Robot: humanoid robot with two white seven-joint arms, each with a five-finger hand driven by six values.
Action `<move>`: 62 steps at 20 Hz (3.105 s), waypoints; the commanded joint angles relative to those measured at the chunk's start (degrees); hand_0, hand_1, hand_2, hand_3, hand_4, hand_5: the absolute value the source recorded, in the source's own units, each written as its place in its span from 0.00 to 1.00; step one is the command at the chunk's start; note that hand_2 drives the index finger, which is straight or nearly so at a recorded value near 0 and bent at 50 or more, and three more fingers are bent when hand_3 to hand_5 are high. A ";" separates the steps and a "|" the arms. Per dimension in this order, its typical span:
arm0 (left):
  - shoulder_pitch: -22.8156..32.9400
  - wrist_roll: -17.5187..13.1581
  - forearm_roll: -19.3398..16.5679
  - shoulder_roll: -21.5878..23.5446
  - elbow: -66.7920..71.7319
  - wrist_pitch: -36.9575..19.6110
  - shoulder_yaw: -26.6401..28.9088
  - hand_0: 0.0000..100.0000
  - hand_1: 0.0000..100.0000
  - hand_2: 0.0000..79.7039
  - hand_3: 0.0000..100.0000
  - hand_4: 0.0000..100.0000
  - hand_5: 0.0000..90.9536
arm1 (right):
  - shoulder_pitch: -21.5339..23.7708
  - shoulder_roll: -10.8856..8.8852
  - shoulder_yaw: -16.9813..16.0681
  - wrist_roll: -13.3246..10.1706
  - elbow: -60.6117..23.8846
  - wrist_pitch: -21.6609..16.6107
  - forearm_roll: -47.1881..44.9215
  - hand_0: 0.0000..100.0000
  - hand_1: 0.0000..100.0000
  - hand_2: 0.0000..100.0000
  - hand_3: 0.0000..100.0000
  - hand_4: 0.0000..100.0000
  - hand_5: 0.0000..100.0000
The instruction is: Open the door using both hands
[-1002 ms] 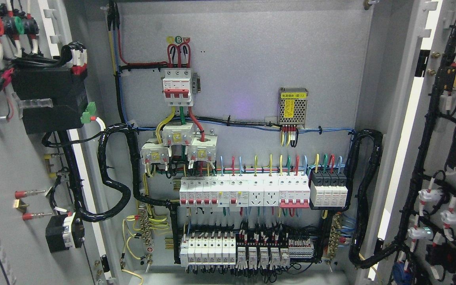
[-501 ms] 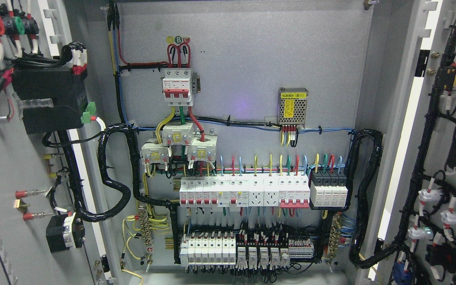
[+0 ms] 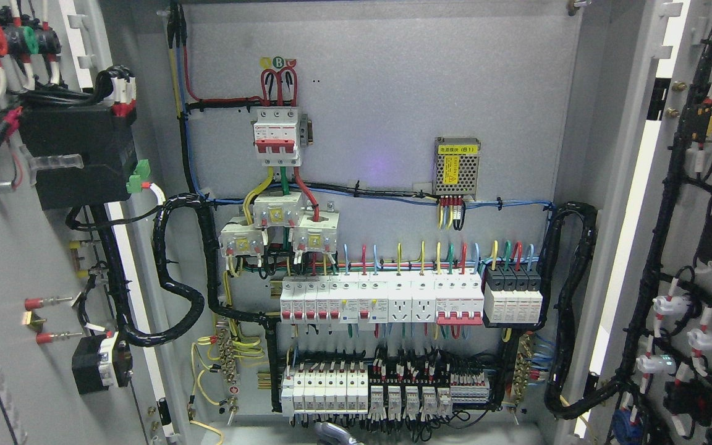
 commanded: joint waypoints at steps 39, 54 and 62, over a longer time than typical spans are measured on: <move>-0.09 0.45 4.74 4.84 -52.90 -27.45 -5.95 0.00 0.00 0.00 0.00 0.03 0.00 | 31.39 -21.58 -33.78 0.28 -18.83 -27.66 5.37 0.11 0.00 0.00 0.00 0.00 0.00; -6.33 0.27 2.98 4.75 -59.41 -34.84 -3.14 0.00 0.00 0.00 0.00 0.03 0.00 | 27.52 -23.78 -34.13 0.28 -19.71 -25.37 4.67 0.11 0.00 0.00 0.00 0.00 0.00; -8.00 0.18 2.89 2.11 -62.05 -38.78 -2.26 0.00 0.00 0.00 0.00 0.03 0.00 | 27.61 -24.66 -34.22 0.19 -18.65 -25.28 0.90 0.11 0.00 0.00 0.00 0.00 0.00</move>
